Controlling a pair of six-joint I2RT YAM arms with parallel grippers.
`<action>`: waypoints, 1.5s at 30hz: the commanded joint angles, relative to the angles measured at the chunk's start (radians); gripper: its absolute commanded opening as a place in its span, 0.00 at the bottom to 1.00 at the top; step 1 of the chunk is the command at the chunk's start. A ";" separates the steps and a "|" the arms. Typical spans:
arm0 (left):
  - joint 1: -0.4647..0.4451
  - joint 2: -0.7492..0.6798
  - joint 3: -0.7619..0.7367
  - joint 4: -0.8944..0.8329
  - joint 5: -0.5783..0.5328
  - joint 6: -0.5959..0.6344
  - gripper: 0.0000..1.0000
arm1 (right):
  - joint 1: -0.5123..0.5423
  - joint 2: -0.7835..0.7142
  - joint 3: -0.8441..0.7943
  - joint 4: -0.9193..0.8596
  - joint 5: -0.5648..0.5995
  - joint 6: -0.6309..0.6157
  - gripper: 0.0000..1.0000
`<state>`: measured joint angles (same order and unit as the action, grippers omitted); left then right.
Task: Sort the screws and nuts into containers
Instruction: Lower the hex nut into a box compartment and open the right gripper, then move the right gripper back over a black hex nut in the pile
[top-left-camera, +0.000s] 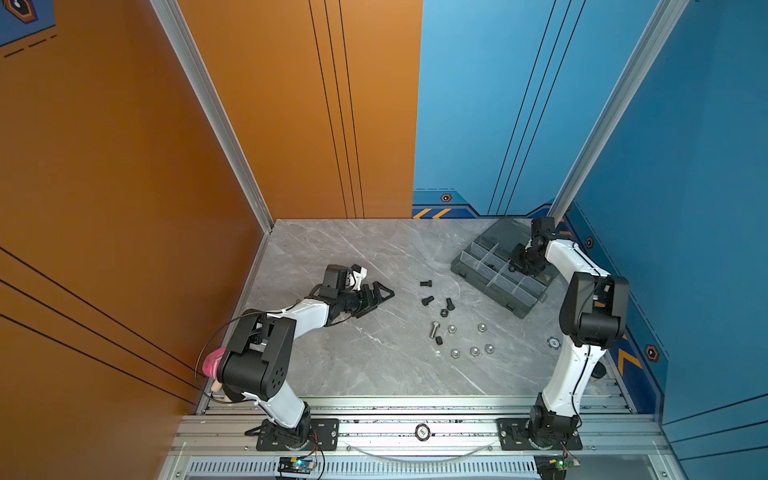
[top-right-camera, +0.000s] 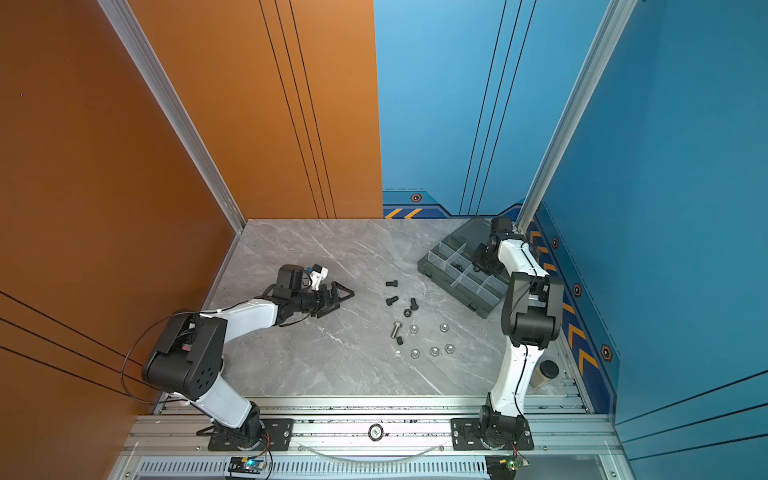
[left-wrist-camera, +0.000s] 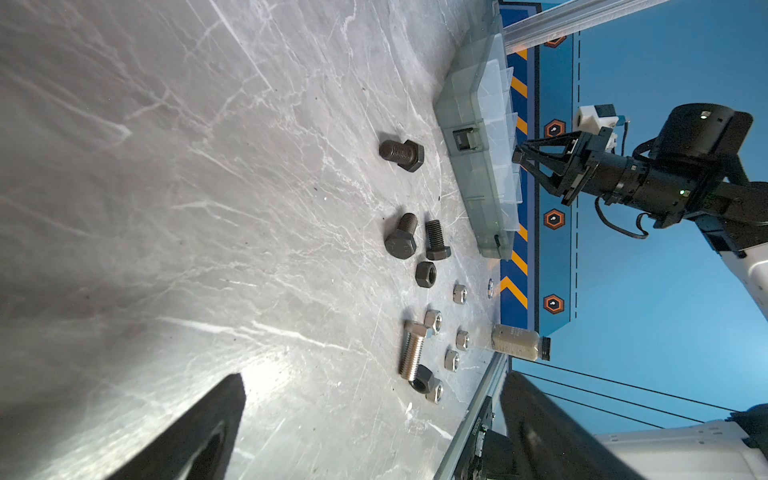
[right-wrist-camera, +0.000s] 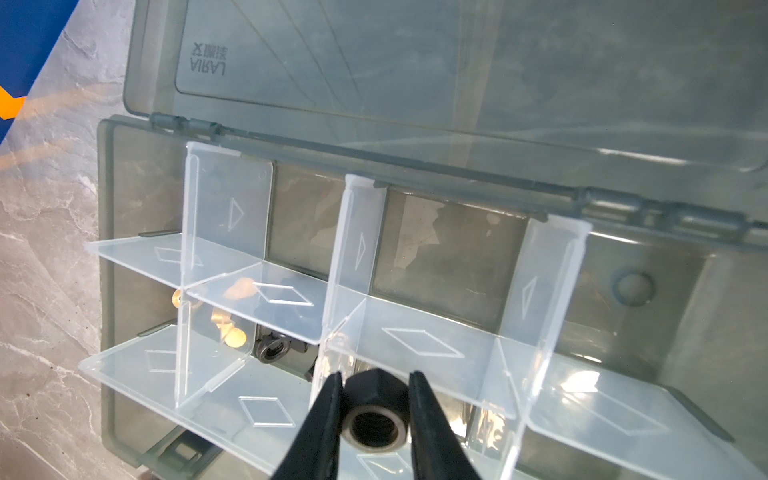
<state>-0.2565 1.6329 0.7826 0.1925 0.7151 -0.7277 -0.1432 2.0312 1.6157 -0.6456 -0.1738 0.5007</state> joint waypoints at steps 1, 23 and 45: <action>-0.004 -0.005 0.016 0.018 0.004 0.001 0.98 | -0.003 -0.028 0.006 -0.039 0.000 -0.020 0.25; 0.003 -0.016 -0.007 0.038 0.008 -0.004 0.98 | -0.005 -0.101 -0.008 -0.061 -0.044 -0.036 0.37; 0.005 -0.002 0.003 0.038 0.015 -0.010 0.98 | 0.444 -0.400 -0.339 0.013 0.007 0.144 0.41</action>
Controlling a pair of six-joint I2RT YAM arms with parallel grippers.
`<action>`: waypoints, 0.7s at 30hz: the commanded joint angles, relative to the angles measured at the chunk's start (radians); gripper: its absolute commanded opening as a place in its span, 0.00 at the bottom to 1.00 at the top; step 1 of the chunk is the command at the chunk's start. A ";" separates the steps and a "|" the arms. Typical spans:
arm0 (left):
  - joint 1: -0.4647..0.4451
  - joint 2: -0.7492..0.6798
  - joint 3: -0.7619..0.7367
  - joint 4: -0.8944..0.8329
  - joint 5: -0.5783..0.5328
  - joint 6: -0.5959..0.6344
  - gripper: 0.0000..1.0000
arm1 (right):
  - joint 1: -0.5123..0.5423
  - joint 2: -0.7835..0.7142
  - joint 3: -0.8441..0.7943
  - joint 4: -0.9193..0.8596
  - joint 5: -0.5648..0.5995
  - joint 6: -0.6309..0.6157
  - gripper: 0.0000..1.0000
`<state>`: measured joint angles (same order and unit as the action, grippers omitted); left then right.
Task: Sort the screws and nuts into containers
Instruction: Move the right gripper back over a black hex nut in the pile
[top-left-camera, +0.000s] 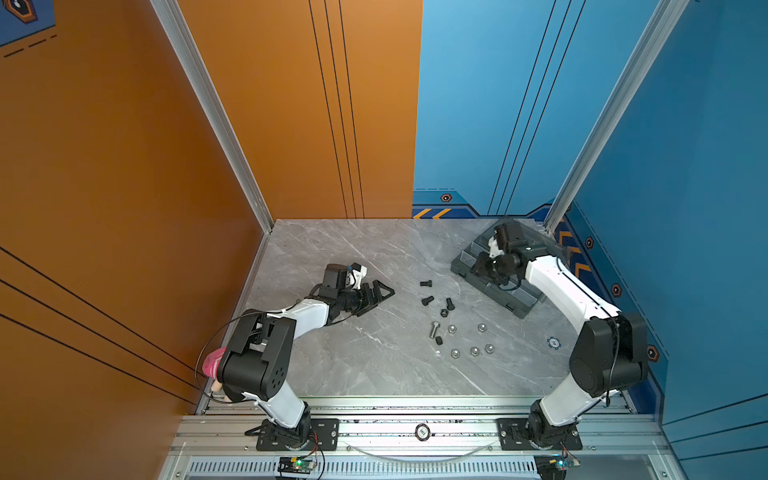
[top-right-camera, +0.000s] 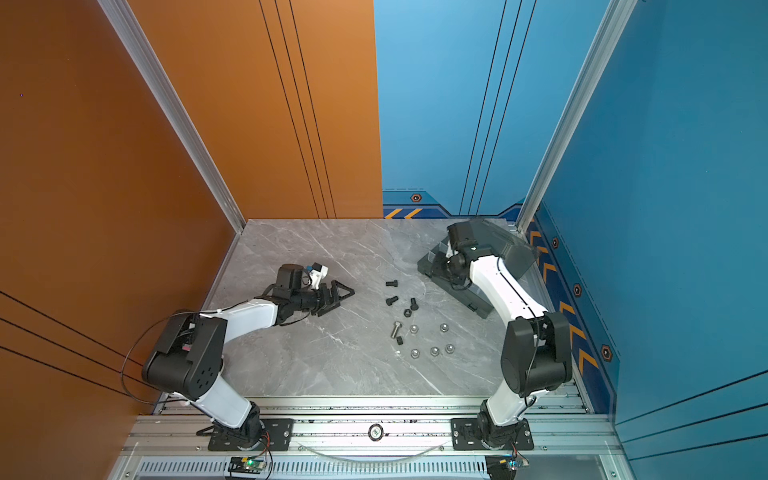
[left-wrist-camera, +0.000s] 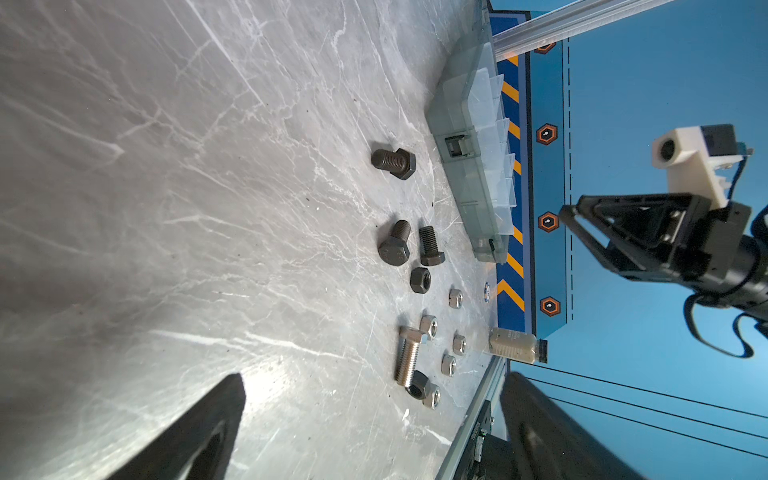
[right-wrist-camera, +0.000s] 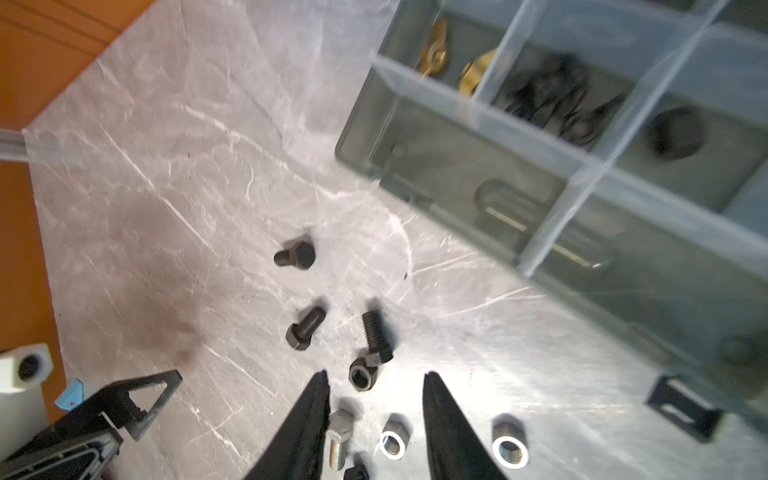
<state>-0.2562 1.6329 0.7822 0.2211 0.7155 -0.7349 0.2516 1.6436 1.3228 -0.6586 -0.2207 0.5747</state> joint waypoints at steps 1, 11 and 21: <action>0.006 -0.001 0.004 0.010 0.016 -0.003 0.98 | 0.074 -0.006 -0.061 0.030 0.077 0.089 0.41; 0.012 0.006 -0.002 0.010 0.021 0.002 0.98 | 0.214 0.111 -0.118 0.115 0.116 0.212 0.42; 0.026 0.002 -0.013 0.011 0.029 0.005 0.98 | 0.240 0.209 -0.075 0.108 0.141 0.231 0.43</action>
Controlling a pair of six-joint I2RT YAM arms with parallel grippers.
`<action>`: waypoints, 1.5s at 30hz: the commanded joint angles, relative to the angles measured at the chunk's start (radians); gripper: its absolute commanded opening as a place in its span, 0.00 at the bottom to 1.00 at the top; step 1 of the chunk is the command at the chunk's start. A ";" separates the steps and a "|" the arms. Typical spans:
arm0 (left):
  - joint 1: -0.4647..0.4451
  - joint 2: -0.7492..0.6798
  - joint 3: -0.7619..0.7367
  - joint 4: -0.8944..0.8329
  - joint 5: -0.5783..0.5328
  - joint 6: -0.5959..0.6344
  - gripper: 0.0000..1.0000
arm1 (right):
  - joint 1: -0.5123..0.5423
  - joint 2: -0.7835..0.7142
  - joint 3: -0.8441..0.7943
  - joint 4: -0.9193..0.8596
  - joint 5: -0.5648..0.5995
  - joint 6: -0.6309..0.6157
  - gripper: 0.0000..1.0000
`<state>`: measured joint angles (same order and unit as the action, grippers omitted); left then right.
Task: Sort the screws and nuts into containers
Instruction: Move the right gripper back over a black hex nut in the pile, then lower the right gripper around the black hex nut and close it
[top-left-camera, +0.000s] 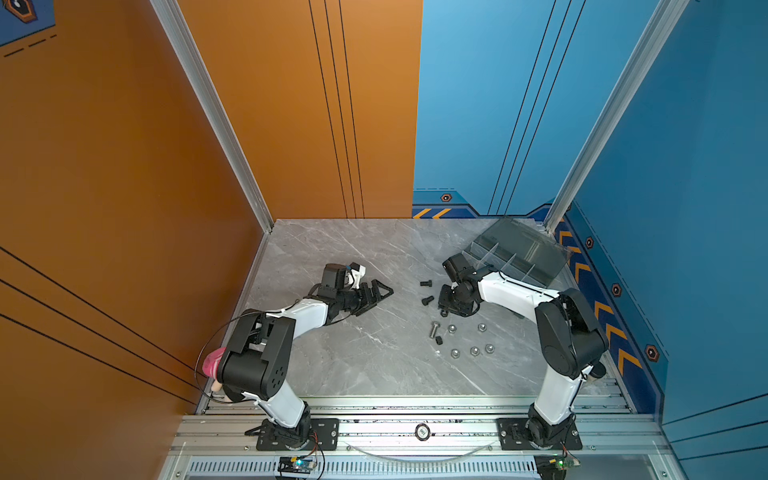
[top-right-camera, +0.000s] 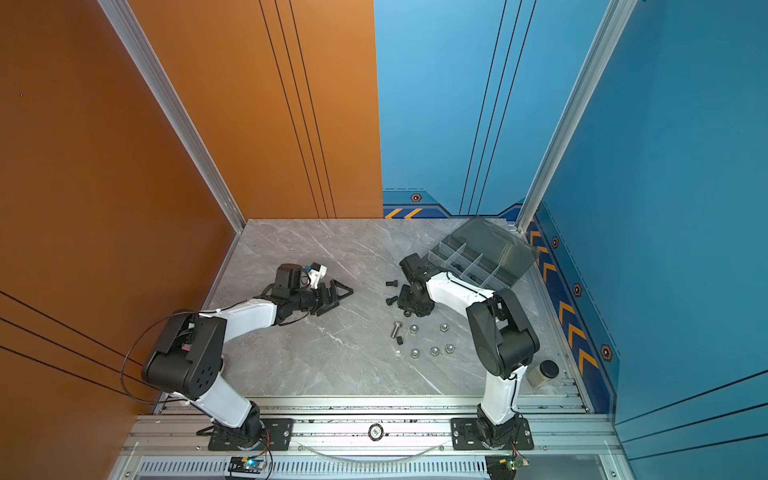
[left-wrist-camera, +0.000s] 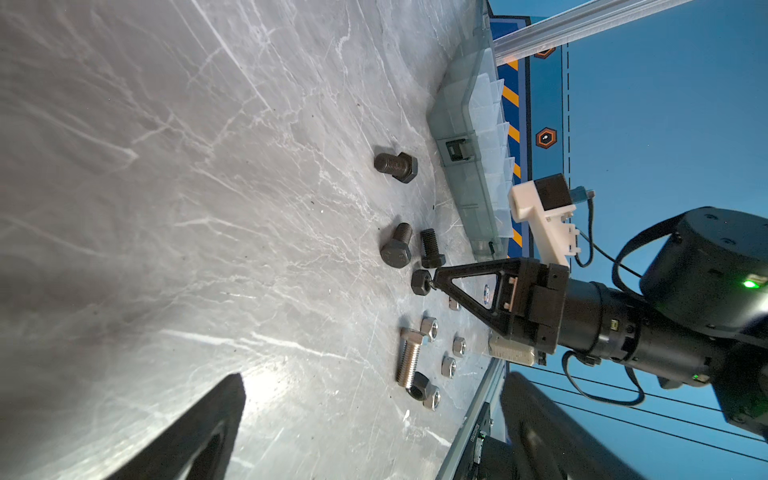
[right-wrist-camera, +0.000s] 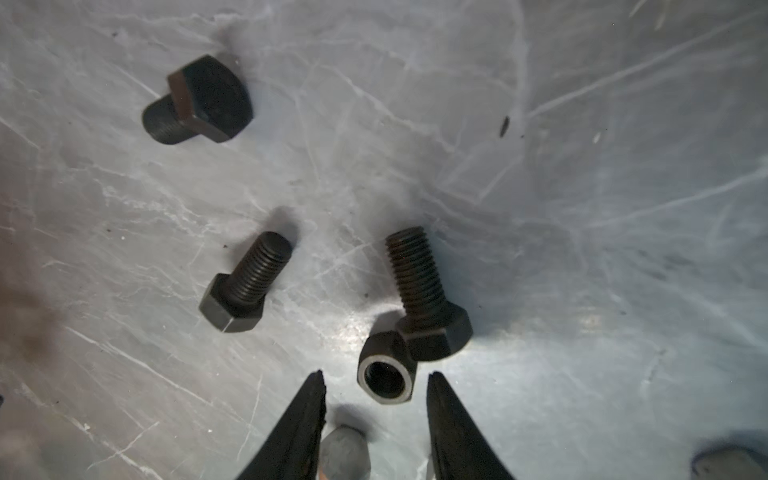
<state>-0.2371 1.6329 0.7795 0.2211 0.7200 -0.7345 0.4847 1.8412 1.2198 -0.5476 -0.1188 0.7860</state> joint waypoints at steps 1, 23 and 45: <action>0.007 0.001 -0.011 0.010 0.024 0.004 0.98 | 0.009 0.016 0.030 -0.004 0.042 0.020 0.44; 0.013 0.005 -0.009 0.010 0.027 0.006 0.98 | 0.047 0.100 0.061 -0.058 0.093 -0.001 0.41; 0.014 0.014 -0.009 0.010 0.025 0.006 0.98 | 0.043 0.045 0.036 -0.047 0.079 -0.057 0.02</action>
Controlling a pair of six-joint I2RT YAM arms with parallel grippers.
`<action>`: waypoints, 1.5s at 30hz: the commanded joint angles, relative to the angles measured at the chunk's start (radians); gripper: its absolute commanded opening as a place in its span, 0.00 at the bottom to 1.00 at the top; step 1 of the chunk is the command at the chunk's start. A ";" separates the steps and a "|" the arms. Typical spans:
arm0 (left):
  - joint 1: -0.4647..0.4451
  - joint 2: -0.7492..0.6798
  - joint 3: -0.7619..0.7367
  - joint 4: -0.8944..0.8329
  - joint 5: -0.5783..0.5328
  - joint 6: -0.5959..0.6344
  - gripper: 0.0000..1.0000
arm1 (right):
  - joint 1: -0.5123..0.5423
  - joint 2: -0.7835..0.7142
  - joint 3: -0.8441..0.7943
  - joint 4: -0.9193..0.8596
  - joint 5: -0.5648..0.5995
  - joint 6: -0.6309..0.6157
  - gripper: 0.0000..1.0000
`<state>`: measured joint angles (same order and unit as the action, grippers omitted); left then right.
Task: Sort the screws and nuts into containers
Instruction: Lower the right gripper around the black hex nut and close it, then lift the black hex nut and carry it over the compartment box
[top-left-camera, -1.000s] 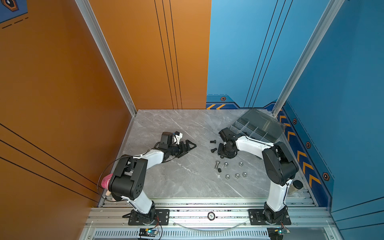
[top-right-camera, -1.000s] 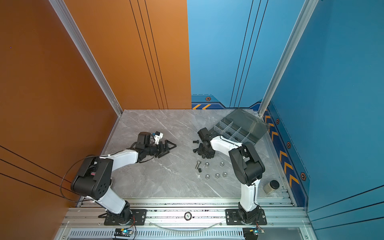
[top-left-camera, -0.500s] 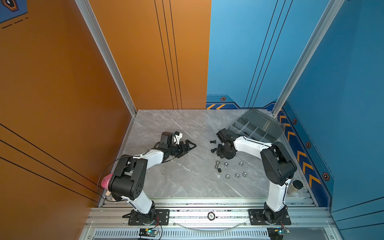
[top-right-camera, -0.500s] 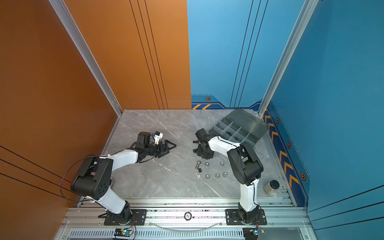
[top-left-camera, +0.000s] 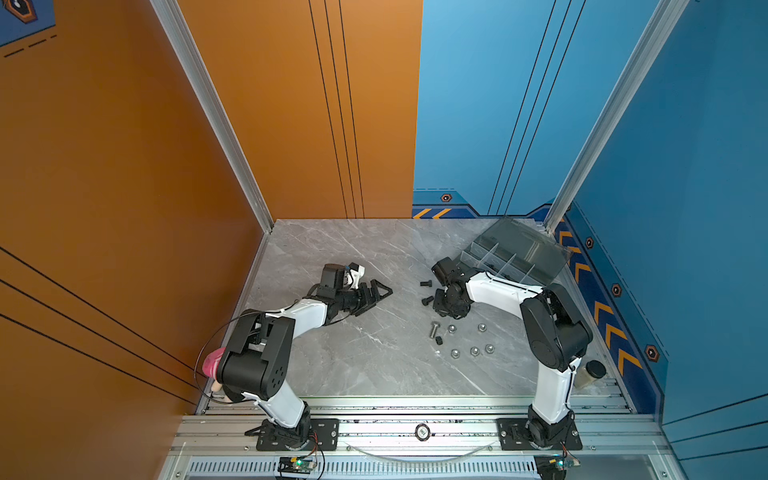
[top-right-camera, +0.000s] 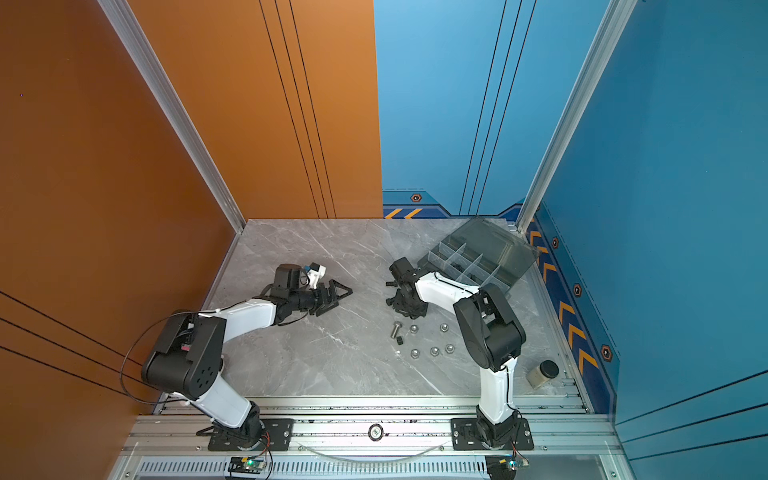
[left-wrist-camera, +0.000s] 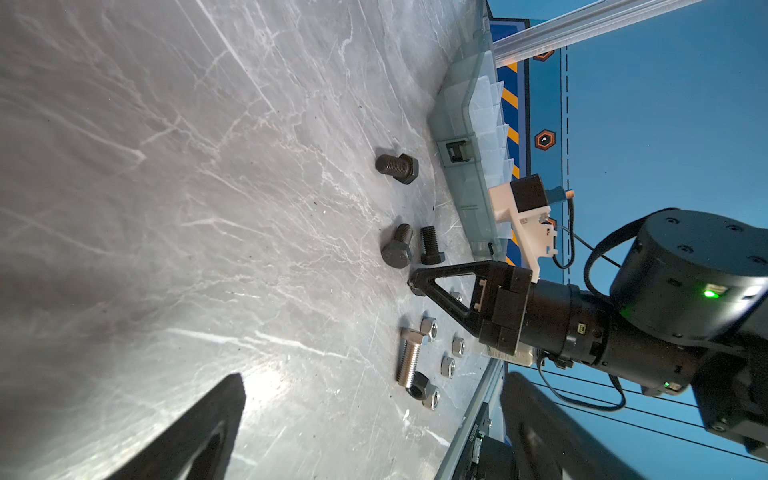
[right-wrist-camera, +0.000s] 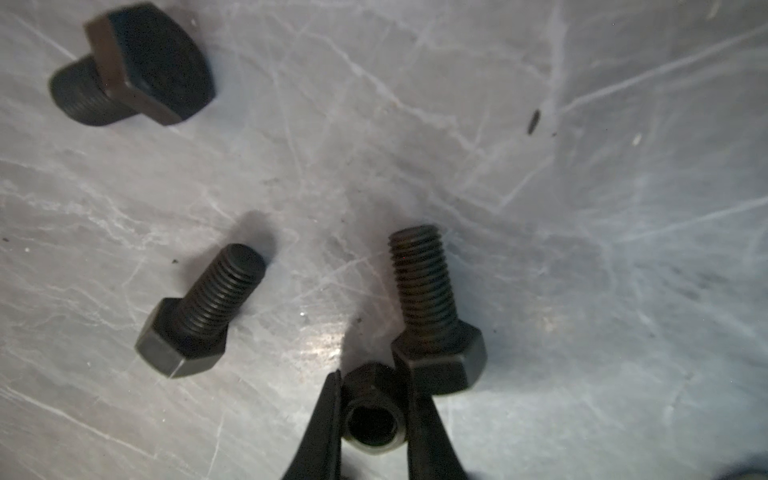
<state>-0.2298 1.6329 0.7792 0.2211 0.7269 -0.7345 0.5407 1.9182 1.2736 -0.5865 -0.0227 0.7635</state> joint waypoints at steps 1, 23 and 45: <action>0.007 0.013 -0.008 0.010 0.021 0.007 0.98 | -0.019 -0.049 -0.020 -0.002 -0.030 -0.047 0.01; 0.007 -0.001 -0.007 0.024 0.018 -0.001 0.98 | -0.566 -0.233 0.077 -0.079 -0.069 -0.216 0.00; 0.000 -0.066 -0.050 0.055 0.004 -0.026 0.98 | -0.663 0.104 0.349 -0.120 -0.068 -0.247 0.05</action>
<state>-0.2295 1.5833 0.7452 0.2707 0.7338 -0.7544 -0.1154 2.0010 1.5913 -0.6743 -0.1005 0.5270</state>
